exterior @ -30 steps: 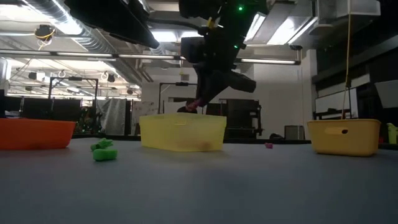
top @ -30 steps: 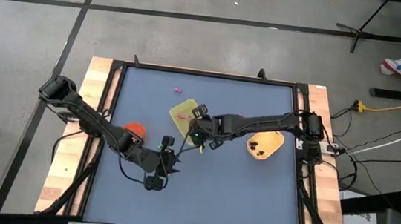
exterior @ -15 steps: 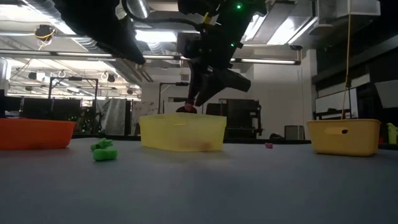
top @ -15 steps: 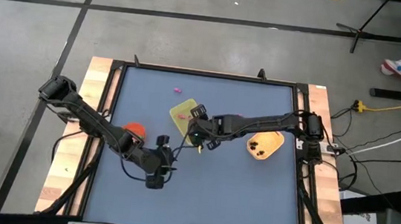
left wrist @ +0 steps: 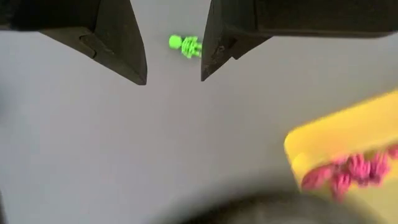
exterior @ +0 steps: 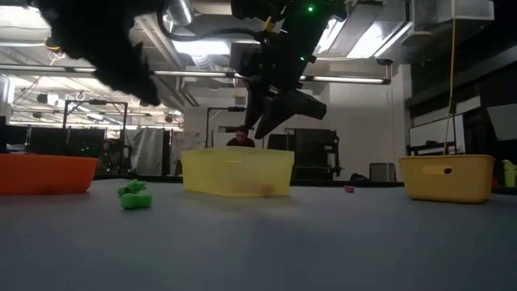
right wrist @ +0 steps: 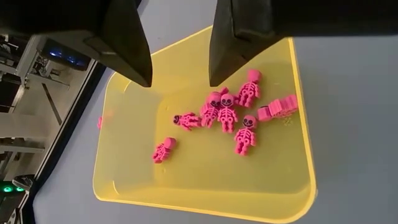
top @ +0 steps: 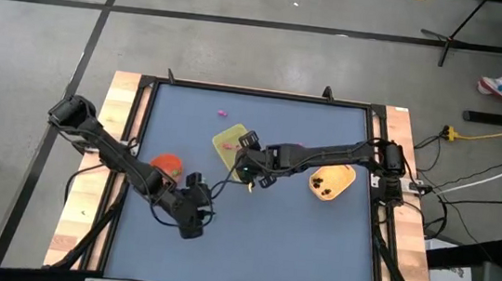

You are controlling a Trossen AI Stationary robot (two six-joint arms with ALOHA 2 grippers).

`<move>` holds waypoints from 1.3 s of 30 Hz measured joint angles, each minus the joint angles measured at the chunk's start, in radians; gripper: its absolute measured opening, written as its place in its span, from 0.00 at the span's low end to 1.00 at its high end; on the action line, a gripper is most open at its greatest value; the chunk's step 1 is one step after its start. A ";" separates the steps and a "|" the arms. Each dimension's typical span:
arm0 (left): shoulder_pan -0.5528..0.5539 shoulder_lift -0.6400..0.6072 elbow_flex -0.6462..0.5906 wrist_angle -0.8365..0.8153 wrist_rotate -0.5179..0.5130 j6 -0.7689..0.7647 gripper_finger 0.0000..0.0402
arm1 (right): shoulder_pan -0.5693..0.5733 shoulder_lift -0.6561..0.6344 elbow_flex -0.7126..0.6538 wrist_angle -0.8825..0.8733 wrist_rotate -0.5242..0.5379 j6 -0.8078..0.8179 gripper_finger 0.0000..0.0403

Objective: Sort Halloween decoration
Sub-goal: Put the green skeleton toy into the orange bin

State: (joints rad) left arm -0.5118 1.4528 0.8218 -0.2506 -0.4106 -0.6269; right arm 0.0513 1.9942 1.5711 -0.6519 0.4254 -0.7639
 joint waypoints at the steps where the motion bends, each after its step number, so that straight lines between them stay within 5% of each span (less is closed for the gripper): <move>1: -0.004 0.000 -0.009 -0.001 -0.006 -0.022 0.34 | 0.000 0.000 0.000 0.000 0.000 0.000 0.39; 9: -0.032 0.000 -0.071 -0.001 -0.074 -0.095 0.34 | 0.000 -0.002 0.000 0.001 0.000 0.000 0.39; 20: -0.015 0.000 -0.130 -0.004 -0.292 -0.198 0.34 | 0.000 -0.002 0.000 0.001 -0.026 0.001 0.39; 27: 0.056 0.000 -0.200 -0.004 -0.295 -0.274 0.34 | 0.000 -0.002 0.000 0.000 -0.116 0.001 0.39; 39: 0.151 0.000 -0.310 0.030 -0.209 -0.310 0.34 | 0.000 -0.002 0.000 0.001 -0.124 0.001 0.39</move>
State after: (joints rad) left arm -0.3612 1.4528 0.5118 -0.2210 -0.6200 -0.9370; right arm 0.0513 1.9926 1.5711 -0.6514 0.3016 -0.7631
